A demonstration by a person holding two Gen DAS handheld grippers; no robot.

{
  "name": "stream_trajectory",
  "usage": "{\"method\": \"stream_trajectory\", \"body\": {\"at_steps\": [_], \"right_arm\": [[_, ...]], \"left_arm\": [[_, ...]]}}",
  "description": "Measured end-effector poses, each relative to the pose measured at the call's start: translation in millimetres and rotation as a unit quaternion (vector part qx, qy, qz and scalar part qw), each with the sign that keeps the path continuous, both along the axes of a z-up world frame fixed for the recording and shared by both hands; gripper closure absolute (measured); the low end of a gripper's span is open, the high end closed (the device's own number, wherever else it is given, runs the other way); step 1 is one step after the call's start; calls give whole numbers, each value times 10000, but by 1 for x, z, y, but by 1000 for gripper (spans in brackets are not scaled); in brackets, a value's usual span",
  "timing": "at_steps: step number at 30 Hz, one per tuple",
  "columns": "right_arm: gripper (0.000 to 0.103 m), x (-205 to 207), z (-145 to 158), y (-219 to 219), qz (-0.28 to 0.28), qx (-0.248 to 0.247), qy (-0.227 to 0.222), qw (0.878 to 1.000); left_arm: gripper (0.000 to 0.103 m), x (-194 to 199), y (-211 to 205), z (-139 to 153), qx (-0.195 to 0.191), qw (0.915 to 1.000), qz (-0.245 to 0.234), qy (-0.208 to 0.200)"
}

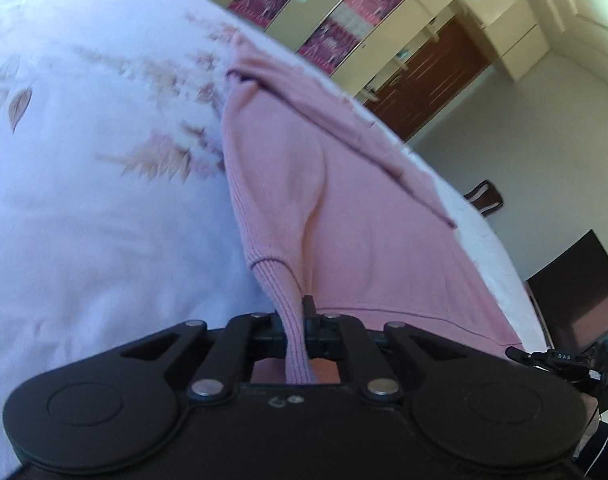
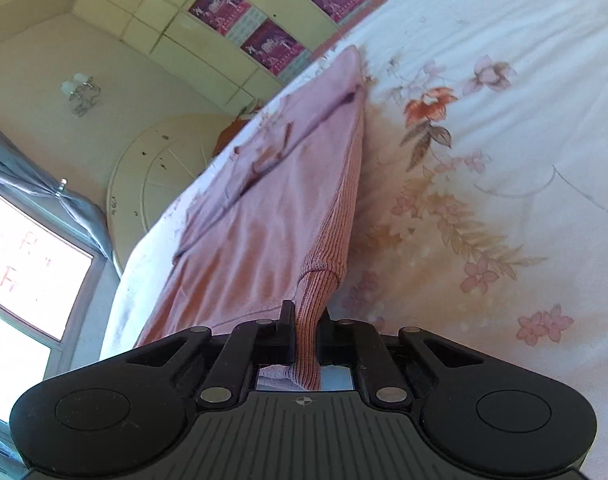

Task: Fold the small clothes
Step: 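Lift the hem with both grippers and fold it toward the collar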

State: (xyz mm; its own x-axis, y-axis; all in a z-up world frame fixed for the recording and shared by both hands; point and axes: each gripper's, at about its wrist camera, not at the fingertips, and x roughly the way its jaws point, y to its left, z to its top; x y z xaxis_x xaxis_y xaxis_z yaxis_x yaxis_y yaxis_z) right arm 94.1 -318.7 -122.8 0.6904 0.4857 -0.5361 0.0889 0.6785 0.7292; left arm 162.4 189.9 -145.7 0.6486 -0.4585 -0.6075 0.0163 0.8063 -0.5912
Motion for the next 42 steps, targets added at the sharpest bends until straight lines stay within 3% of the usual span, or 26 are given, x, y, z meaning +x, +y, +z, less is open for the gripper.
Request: {"method": "stream_trajectory", "body": {"at_steps": [3,7,11,15,21,26,31,35,37,38,39,40,41,42], "right_arm": [[95,6,-11,7,-69,-182,349,9992],[95,5,12,9,-277,-151,-15,9995],[95,21,53,16,-210,-546,-510,9970],[95,58,93,32,128,-1418,-876,9859],[95,153,118,15,-8,-1335,-984,9862],[95,261,108,-11,-292,-900,-797,9923],[95,358,74,-34,-357,-658,-474,9961],[95,417,32,-45,-335,-570,-98,9978],[95,435,15,-48,-336,-572,20,9978],[85,442,9,-48,-247,-589,41,9979],[52,447,5,-48,-182,-581,41,9981],[37,444,6,-51,-242,-656,-130,9975],[28,438,11,-52,-358,-888,-429,9945],[28,435,16,-53,-360,-1124,-608,9911]], "left_arm": [[100,-1,4,3,-273,9993,212,-131],[100,1,10,26,-476,9963,285,-657],[100,23,9,60,-417,9928,280,-1087],[100,72,7,85,-448,9912,242,-1219],[100,177,3,101,-332,9930,220,-1111],[100,281,-1,97,-189,9948,217,-978],[99,372,-5,69,142,9984,49,-543],[97,415,-14,42,383,9989,-126,-238],[85,421,-13,36,480,9985,-138,-211],[73,420,-11,37,479,9984,-57,-279],[52,417,-5,40,423,9980,46,-472],[40,412,1,43,422,9963,180,-731],[24,408,3,45,546,9937,256,-940],[29,408,4,46,727,9918,216,-1028]]}}
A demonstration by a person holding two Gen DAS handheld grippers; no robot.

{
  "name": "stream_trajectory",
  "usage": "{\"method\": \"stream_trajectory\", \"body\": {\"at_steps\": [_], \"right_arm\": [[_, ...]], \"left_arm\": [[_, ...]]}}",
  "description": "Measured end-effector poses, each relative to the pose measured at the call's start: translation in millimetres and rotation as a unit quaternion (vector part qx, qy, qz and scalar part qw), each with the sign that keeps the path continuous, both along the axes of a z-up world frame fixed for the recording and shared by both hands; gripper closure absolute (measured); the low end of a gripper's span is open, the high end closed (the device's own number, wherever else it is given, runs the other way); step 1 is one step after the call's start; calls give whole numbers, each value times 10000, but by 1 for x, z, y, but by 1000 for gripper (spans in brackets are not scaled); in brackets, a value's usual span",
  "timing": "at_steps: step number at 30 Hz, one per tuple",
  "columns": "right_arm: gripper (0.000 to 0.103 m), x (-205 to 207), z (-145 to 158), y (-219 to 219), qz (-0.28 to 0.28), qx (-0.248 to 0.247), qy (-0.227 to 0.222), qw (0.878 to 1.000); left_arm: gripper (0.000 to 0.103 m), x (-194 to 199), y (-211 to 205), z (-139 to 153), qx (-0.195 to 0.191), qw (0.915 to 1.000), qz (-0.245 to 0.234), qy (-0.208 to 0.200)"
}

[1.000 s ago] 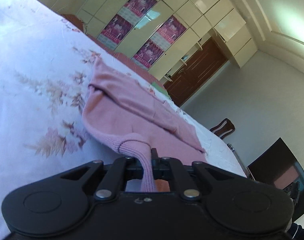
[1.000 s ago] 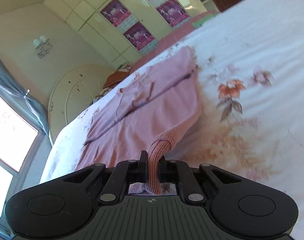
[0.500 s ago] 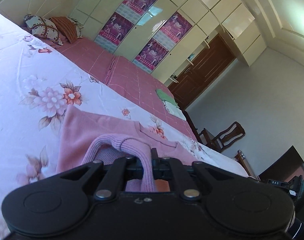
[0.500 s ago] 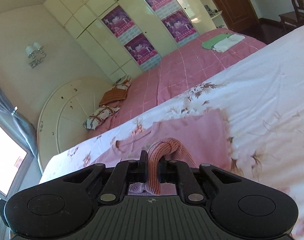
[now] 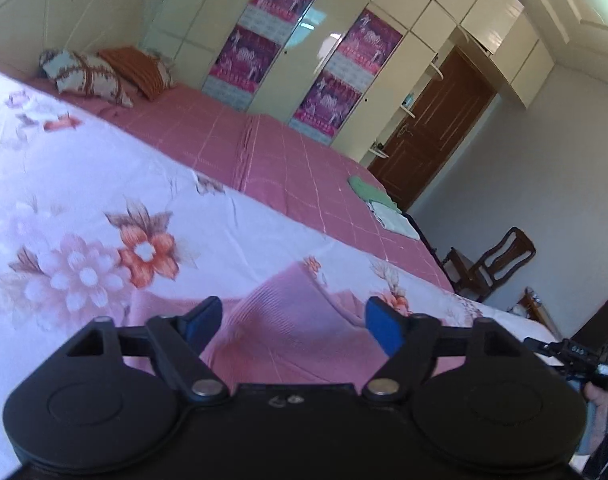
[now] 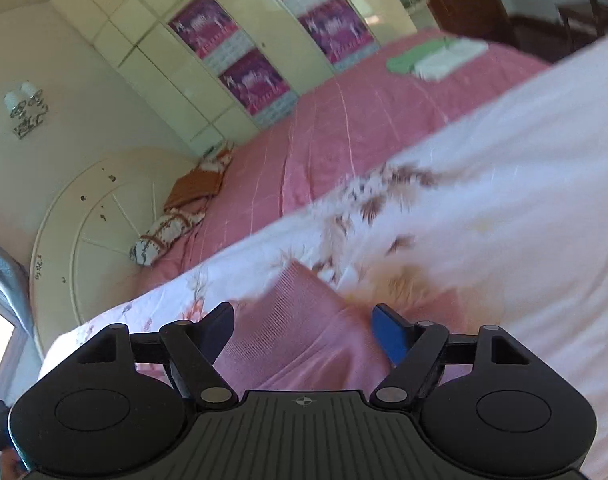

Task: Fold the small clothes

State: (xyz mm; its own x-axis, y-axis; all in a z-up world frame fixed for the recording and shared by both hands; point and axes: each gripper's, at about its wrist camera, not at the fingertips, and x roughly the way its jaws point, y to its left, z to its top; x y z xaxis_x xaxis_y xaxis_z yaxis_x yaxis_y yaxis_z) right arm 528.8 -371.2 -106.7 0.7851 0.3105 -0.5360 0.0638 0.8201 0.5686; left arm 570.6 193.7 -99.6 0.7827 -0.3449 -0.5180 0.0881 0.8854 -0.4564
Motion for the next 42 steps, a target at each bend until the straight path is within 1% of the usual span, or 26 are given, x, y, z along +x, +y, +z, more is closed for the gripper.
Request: {"method": "stream_trajectory", "body": {"at_steps": [2,3,5,6,9,10,11,12,13,15,17,18,20,23,25,29,31,32,33,34,35,37,38,39,40,42], "right_arm": [[29,-4,0,-4,123,-160,-114,9997],[37,-4,-1,-3,212,-311,-133,9992],[50,3,-8,6,493,-598,34,9970],[53,6,-13,10,592,-693,141,9957],[54,10,-24,29,787,-1237,269,9888],[54,11,-25,36,837,-1468,305,9851],[59,13,-29,43,870,-1683,276,9815],[86,12,-29,47,901,-1795,233,9793],[95,11,-29,49,948,-1856,175,9779],[95,1,-23,51,937,-1939,-253,9762],[95,-13,-11,46,693,-1872,-694,9774],[95,-19,-5,43,559,-1855,-896,9770],[95,-21,-4,41,335,-2016,-1009,9737],[95,-2,-26,40,338,-2077,-441,9766],[95,5,-39,44,365,-2204,-178,9746],[95,6,-47,43,281,-2153,-99,9761],[94,7,-46,41,303,-2100,-22,9772],[83,9,-41,38,318,-1982,48,9796],[65,8,-34,35,298,-1907,81,9812],[57,3,-26,35,250,-1925,-6,9810],[52,-9,-13,38,204,-2049,-250,9783],[52,-18,0,54,554,-2051,-476,9760],[57,-19,2,68,818,-2047,-551,9738],[70,-17,3,86,1100,-2127,-591,9691],[76,-14,0,108,1408,-2184,-598,9638],[78,-7,-6,146,1895,-2163,-618,9558]], "left_arm": [[41,11,-3,-4,377,9988,-230,221],[46,20,-7,-6,555,9972,-377,336],[47,32,-18,-11,933,9925,-634,472],[47,37,-25,-14,1189,9890,-728,503],[52,46,-38,-22,1708,9803,-794,603],[58,45,-40,-24,1791,9792,-765,572],[86,43,-41,-25,1849,9789,-716,491],[95,38,-41,-26,1902,9791,-643,331],[96,28,-41,-21,1947,9801,-382,-46],[96,2,-37,-8,1782,9790,-102,-987],[96,-11,-37,-1,1874,9735,146,-1306],[96,-9,-34,-3,1799,9760,202,-1211],[96,3,-35,-16,1998,9759,305,-822],[96,17,-41,-32,2201,9746,269,-321],[96,19,-44,-32,2345,9715,244,-233],[93,26,-47,-36,2504,9680,118,58],[81,27,-45,-32,2494,9684,60,71],[54,24,-42,-27,2480,9686,154,82],[30,17,-42,-19,2515,9673,332,-10],[29,2,-43,-9,2485,9672,426,-323],[29,-10,-46,-1,2340,9702,288,-563],[32,-21,-65,6,2035,9768,-168,-651],[32,-22,-84,5,1980,9768,-507,-644],[32,-22,-108,1,2027,9730,-905,-637],[31,-22,-131,-4,2163,9663,-1225,-665],[29,-21,-169,-17,2562,9491,-1691,-707]]}}
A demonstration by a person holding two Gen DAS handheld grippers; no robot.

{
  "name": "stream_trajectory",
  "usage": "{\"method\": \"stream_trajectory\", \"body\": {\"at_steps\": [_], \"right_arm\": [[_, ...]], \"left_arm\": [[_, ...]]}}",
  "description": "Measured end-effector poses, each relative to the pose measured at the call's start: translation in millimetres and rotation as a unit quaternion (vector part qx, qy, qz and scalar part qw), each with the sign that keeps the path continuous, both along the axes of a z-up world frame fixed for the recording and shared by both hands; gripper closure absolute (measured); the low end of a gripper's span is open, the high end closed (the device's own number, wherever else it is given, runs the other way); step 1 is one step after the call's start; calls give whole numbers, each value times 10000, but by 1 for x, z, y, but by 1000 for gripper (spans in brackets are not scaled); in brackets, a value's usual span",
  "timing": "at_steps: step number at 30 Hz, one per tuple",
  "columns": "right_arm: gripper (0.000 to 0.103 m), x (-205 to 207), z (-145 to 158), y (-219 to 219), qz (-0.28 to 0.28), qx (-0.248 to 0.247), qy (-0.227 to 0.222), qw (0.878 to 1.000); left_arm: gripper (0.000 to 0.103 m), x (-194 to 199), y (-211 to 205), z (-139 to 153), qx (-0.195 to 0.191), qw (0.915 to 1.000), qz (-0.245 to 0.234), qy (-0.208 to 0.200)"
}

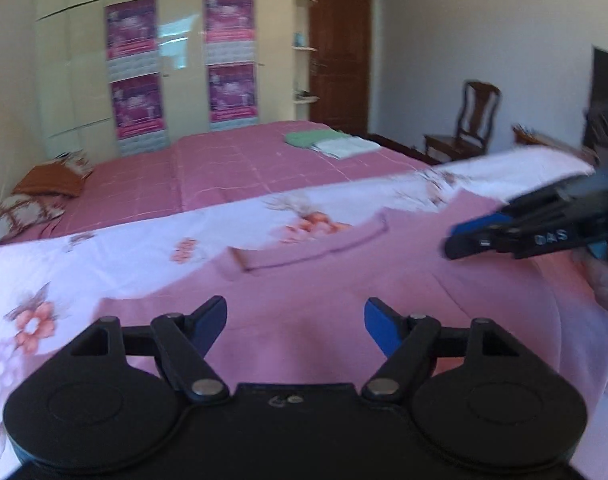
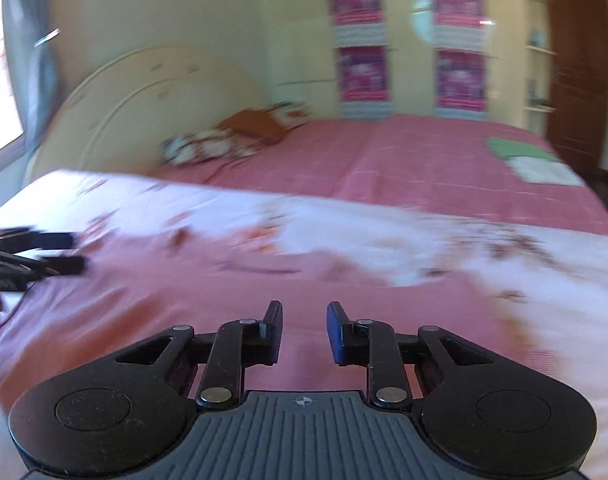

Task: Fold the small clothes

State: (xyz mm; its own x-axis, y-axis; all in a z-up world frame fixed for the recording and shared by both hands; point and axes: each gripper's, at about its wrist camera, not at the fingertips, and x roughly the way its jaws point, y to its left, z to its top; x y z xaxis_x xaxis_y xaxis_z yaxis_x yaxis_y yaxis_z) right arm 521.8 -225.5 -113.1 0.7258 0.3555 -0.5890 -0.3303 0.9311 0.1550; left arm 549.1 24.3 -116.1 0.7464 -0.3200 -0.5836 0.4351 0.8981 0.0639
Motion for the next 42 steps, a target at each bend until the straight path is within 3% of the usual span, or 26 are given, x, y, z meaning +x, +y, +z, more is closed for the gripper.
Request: {"method": "stream_trajectory", "body": {"at_steps": [3,4,6,9,11,14,16,19,21,23,24,26,28,32,36,39,42], "right_arm": [[77,6,-18,42,463,-42,211,9987],[77,5,-22,49,489,-194,168,9985],[78,5,-28,45,389,-445,114,9982],[78,10,-32,-8,-761,-601,152,9952],[78,10,-34,-48,-1234,-284,356,9913],[79,-1,-24,-61,-1249,-187,336,9914],[79,-22,-7,-49,-1103,-134,-9,9938],[79,-53,6,-11,-625,-20,-336,9975],[79,-65,-1,16,-294,-137,-322,9990],[79,-69,-18,36,-107,-435,-236,9987],[79,-67,-28,42,-122,-558,-133,9983],[79,-62,-37,39,-343,-494,-87,9982],[79,-63,-26,33,-664,-386,-137,9970],[79,-92,-3,22,-629,-191,-432,9969],[79,-96,-30,39,-355,-608,51,9975],[79,-96,-36,32,-543,-387,196,9976],[79,-114,-25,22,-677,-522,261,9960]], "left_arm": [[26,4,-12,-19,267,9995,8,167],[24,5,-3,-24,229,9995,43,203],[23,5,28,-27,-214,9990,304,254],[22,-3,64,-28,-10,9949,1006,125],[22,-5,79,-28,-212,9933,1105,260],[25,-17,67,-11,-115,9918,1274,59],[24,-34,51,4,-466,9926,1110,-126],[24,-50,20,6,-789,9925,932,-50],[24,-57,4,-7,-870,9933,749,160],[22,-56,-10,-27,-332,9960,763,340],[21,-58,-11,-32,-279,9964,763,225],[21,-56,-6,-27,-343,9953,844,332],[25,-64,-2,-13,-241,9951,944,165],[24,-91,6,1,-503,9948,880,-88],[22,-85,-9,-28,-50,9954,876,387],[22,-88,7,-23,-305,9918,1155,442],[24,-103,29,-14,-150,9888,1453,319]]}}
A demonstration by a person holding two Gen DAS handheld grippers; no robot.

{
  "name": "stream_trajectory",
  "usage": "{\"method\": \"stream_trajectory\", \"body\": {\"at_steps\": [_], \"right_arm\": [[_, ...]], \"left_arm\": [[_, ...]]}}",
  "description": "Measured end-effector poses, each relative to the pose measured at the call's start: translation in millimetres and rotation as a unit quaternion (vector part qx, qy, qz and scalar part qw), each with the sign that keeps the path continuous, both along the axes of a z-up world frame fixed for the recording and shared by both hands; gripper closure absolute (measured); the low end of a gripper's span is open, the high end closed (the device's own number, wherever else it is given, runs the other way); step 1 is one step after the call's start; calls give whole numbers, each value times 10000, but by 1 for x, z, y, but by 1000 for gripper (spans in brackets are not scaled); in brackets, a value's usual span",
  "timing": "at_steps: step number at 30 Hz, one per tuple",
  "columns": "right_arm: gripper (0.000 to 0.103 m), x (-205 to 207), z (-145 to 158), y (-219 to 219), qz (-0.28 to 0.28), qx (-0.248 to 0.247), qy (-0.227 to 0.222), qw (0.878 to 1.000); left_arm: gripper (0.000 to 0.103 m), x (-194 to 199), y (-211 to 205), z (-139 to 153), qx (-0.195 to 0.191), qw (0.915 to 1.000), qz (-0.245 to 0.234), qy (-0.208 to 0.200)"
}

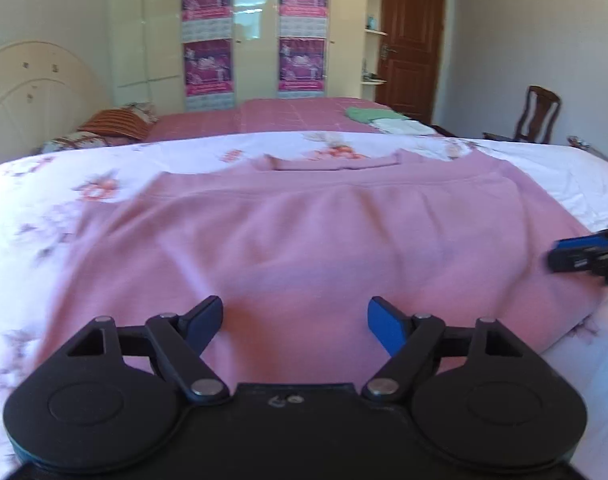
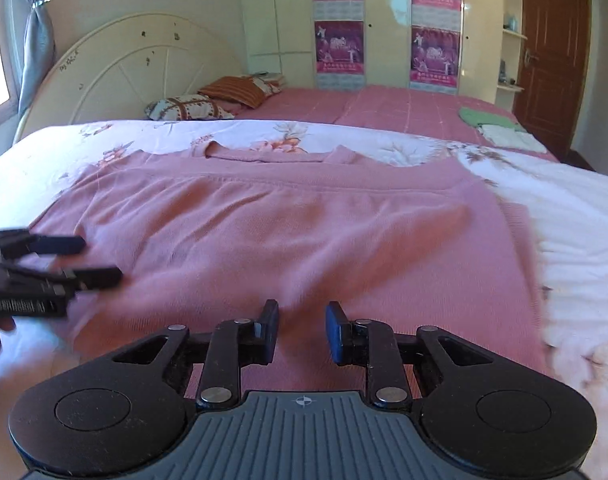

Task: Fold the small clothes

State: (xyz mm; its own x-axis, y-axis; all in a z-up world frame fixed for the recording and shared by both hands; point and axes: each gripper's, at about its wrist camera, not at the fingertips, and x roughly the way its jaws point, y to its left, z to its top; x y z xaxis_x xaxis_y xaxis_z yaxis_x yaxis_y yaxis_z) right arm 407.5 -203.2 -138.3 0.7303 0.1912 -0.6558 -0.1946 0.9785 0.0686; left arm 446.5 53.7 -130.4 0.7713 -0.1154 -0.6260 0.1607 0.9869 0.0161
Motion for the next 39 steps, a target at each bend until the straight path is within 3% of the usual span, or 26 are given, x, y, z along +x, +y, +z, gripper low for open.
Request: {"method": "stream_trajectory", "body": {"at_steps": [6,10,12,17,18,22,24,27,30,33,35,36,38,39], "right_arm": [[79,-52,14,-66,-1052,89,-291,9940],[79,-54,8,-96,-1426,424,-93,9888],[79,-50,5,-99,-1523,336,-31,9878],[79,-50,-1,-101,-1221,787,316,9889],[100,-51,-1,-99,-1116,778,357,9901],[100,-62,-2,-106,-1148,185,431,9923],[98,-64,2,-106,-1230,19,456,9914],[95,-71,30,-88,-1487,-473,-352,9871],[95,-49,37,-55,-816,-151,-510,9952],[95,-22,25,-8,259,-280,-498,9980],[95,-3,11,15,804,-433,-350,9952],[95,5,6,18,781,-543,-363,9948],[95,28,-7,8,111,-707,-180,9973],[95,37,-15,-5,-121,-476,-13,9988]], "left_arm": [[23,-31,60,-6,62,9985,514,171],[24,-37,65,-7,94,9987,460,187],[23,-35,62,-6,109,9985,494,220],[22,-33,63,-7,195,9984,445,283],[21,-32,62,-7,341,9982,390,290],[22,-32,58,-3,742,9958,475,261],[26,-38,46,8,944,9940,557,16],[24,-35,17,19,426,9988,161,-191],[24,-16,-33,17,434,9983,-258,-276],[24,3,-70,13,319,9973,-635,-169],[22,18,-91,4,696,9946,-765,-76],[21,26,-97,-3,976,9925,-731,-31],[21,35,-90,-5,808,9949,-596,9],[22,36,-85,-2,699,9963,-500,35]]}}
